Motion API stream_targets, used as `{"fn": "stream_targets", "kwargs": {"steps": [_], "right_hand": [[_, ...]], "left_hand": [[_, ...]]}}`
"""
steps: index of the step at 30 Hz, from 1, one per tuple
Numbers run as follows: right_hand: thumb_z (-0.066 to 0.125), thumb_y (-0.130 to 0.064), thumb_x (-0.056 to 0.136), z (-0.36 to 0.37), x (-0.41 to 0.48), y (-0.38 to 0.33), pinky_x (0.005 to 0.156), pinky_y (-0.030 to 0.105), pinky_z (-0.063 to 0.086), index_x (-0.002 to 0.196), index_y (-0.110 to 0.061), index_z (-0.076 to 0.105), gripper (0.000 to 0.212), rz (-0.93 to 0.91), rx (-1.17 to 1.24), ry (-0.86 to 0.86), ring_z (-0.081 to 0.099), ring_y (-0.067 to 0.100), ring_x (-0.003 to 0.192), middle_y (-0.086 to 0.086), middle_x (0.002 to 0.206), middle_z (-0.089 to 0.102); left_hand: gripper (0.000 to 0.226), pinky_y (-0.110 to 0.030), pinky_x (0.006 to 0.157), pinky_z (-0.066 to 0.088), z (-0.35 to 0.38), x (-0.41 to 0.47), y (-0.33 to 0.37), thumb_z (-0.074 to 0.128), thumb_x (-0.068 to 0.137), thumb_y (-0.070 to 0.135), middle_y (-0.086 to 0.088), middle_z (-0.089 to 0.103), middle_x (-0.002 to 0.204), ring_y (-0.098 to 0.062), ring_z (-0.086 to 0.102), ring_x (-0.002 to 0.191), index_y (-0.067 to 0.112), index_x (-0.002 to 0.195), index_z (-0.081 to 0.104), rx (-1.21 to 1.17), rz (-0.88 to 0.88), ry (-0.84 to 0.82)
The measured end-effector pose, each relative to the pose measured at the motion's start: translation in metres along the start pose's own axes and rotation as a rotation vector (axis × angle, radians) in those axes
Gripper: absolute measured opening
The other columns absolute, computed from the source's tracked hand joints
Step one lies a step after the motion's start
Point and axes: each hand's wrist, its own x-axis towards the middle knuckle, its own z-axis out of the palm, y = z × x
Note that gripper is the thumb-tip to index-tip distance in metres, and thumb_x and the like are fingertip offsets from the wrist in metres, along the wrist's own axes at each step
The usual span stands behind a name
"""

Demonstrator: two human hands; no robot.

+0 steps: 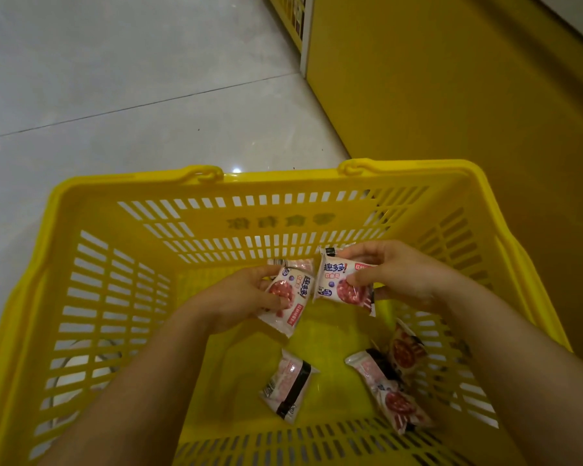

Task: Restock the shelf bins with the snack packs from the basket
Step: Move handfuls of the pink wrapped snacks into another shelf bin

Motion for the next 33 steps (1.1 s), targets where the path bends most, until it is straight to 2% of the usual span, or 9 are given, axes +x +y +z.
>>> {"fn": "stream_targets", "kwargs": {"steps": [4,8,12,16,18,21,28,30,33], "right_hand": [[0.076,-0.005,0.077,-0.002,-0.009,-0.015,0.073,0.028,0.059,0.1,-0.029,0.069,0.034,-0.146,-0.186,-0.069,0.072,0.013,0.08,-0.001,0.096,0.072],[0.08,-0.01,0.075,0.011,-0.005,-0.018,0.076,0.042,0.059,0.097,-0.023,0.066,0.029,-0.233,-0.179,0.055,0.071,0.019,0.078,0.008,0.09,0.07],[0.078,-0.009,0.076,0.024,0.001,-0.006,0.064,0.034,0.059,0.085,-0.018,0.067,0.017,-0.256,-0.043,0.151,0.071,0.02,0.073,0.014,0.084,0.071],[0.08,-0.01,0.074,0.035,0.004,0.007,0.066,0.036,0.059,0.076,-0.011,0.061,0.019,-0.187,0.201,0.251,0.071,0.028,0.078,0.011,0.082,0.069],[0.078,-0.007,0.075,0.036,0.005,0.008,0.069,0.039,0.057,0.072,-0.01,0.058,0.02,-0.174,0.291,0.283,0.068,0.033,0.077,0.01,0.075,0.067],[0.074,0.002,0.077,0.042,0.006,0.007,0.055,0.023,0.053,0.073,-0.011,0.056,0.022,-0.197,0.336,0.273,0.061,0.02,0.064,-0.002,0.063,0.059],[0.073,-0.017,0.083,0.057,0.016,0.018,0.077,0.034,0.051,0.086,-0.01,0.067,0.01,-0.184,0.238,0.436,0.063,0.017,0.08,0.004,0.085,0.067],[0.07,-0.021,0.086,0.041,0.027,0.03,0.086,0.034,0.049,0.114,-0.008,0.062,0.032,-0.069,0.102,0.547,0.06,0.02,0.102,0.005,0.11,0.063],[0.067,-0.02,0.088,0.033,0.041,0.045,0.1,0.042,0.045,0.139,-0.009,0.042,0.059,-0.007,-0.074,0.48,0.048,0.025,0.127,0.008,0.141,0.047]], "left_hand": [[0.046,-0.047,0.085,0.056,0.005,0.002,0.007,0.06,0.093,0.012,-0.012,0.071,0.112,-0.03,0.068,0.103,0.022,0.135,0.046,-0.179,0.017,-0.047],[0.053,-0.048,0.09,0.054,0.011,0.004,0.015,0.06,0.086,0.039,-0.012,0.069,0.116,-0.031,0.066,0.108,0.018,0.132,0.048,-0.209,0.081,-0.103],[0.038,-0.048,0.088,0.055,0.016,0.009,0.012,0.058,0.093,0.02,-0.013,0.072,0.108,-0.028,0.069,0.101,0.013,0.13,0.05,-0.259,0.131,0.073],[0.025,-0.033,0.054,0.057,0.021,0.011,0.012,0.046,0.097,0.01,-0.007,0.075,0.079,-0.017,0.073,0.07,0.003,0.121,0.049,-0.466,0.134,0.203],[0.029,-0.038,0.058,0.059,0.022,0.009,0.012,0.042,0.097,0.013,-0.013,0.074,0.088,-0.023,0.072,0.075,0.004,0.124,0.047,-0.502,0.134,0.201],[0.034,-0.039,0.064,0.059,0.023,0.004,0.009,0.049,0.095,0.031,-0.011,0.073,0.104,-0.024,0.072,0.09,0.018,0.127,0.053,-0.484,0.175,0.109],[0.058,-0.028,0.063,0.057,0.011,0.009,-0.015,0.074,0.072,0.017,-0.01,0.072,0.106,-0.023,0.072,0.09,0.016,0.125,0.049,-0.452,0.174,0.259],[0.052,-0.026,0.055,0.056,-0.001,0.006,-0.024,0.074,0.075,0.014,-0.009,0.073,0.101,-0.021,0.074,0.081,0.015,0.122,0.052,-0.416,0.122,0.346],[0.044,-0.025,0.053,0.055,-0.012,0.005,-0.038,0.073,0.079,0.015,-0.009,0.075,0.093,-0.02,0.074,0.077,0.01,0.119,0.057,-0.381,0.042,0.387]]}}
